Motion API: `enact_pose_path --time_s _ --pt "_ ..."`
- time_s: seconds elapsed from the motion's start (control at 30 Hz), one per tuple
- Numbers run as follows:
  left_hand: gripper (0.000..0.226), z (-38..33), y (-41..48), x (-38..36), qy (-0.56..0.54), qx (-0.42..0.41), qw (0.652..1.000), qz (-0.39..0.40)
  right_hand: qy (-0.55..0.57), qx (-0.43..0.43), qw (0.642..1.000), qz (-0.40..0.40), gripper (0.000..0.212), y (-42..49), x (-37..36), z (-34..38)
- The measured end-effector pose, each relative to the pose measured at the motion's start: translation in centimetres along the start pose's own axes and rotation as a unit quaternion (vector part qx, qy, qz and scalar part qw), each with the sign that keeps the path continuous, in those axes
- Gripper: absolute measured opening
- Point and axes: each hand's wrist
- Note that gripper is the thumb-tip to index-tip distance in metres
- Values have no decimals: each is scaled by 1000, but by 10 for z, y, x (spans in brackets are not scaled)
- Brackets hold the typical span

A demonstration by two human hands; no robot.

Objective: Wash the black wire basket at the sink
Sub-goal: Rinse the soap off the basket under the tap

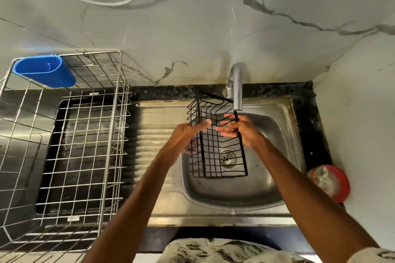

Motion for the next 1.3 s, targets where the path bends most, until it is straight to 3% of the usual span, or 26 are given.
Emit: enact_pose_path --time_s 0.13,0.2,0.23,0.27,0.33,0.37,0.4,0.5,0.6,0.63,0.7,0.77,0.83,0.9,0.97,1.03,1.07,1.2,1.23,1.3 --pt "33 -2 30 -22 7 18 998 -68 -47 -5 999 7 29 -1 4 5" --pt "35 3 41 -28 37 3 994 -105 -90 6 996 4 25 1 7 1" --pt "35 4 44 -30 49 -1 992 -119 -168 33 985 -26 21 0 6 1" --pt "33 3 46 -33 58 -5 990 -128 -283 79 952 -90 19 2 5 -1" --pt "26 2 49 -40 60 -6 989 -136 -495 188 814 -238 30 2 0 -6" --pt "26 2 49 -44 57 -5 988 -141 -553 227 756 -266 37 -2 -6 -7" --pt "26 2 50 -46 53 -11 988 -145 -586 249 728 -254 40 -6 -11 -9" --pt "28 5 52 -48 19 -28 992 -119 -583 202 781 -99 52 -9 -16 -23" --pt "12 7 59 -53 -37 5 999 -38 -591 113 794 -83 71 -1 -13 -32" --pt "14 8 62 -56 -40 13 999 -18 -603 93 787 -91 73 0 -14 -32" --pt "21 13 67 -59 -42 24 999 1 -662 104 739 -74 74 -5 -18 -34" --pt "23 16 70 -62 -51 42 998 8 -697 178 694 0 73 -15 -20 -40" --pt "31 20 70 -62 -74 64 995 16 -695 195 689 70 75 -24 -12 -45" --pt "41 26 71 -64 -93 77 992 25 -717 165 676 48 72 -24 0 -46" --pt "44 34 76 -66 -90 76 992 35 -722 130 678 -41 73 -23 9 -43" --pt "24 28 74 -71 -72 61 994 46 -710 95 691 -99 92 -20 11 -45" --pt "11 23 71 -74 -60 49 996 46 -705 94 696 -99 92 -20 6 -49" --pt "13 23 76 -79 -24 53 998 37 -701 226 674 43 63 -23 -5 -62" --pt "12 25 75 -78 -18 46 998 38 -698 213 682 39 68 -22 -1 -60" --pt "10 29 73 -75 -18 29 999 42 -687 160 708 -40 70 -19 9 -57"
Point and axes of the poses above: each hand's wrist, its own y-axis towards the middle knuckle, its own x-axis out of the back of the hand, z = x × y, and after that the axes turned 1 degree about y, right-handed
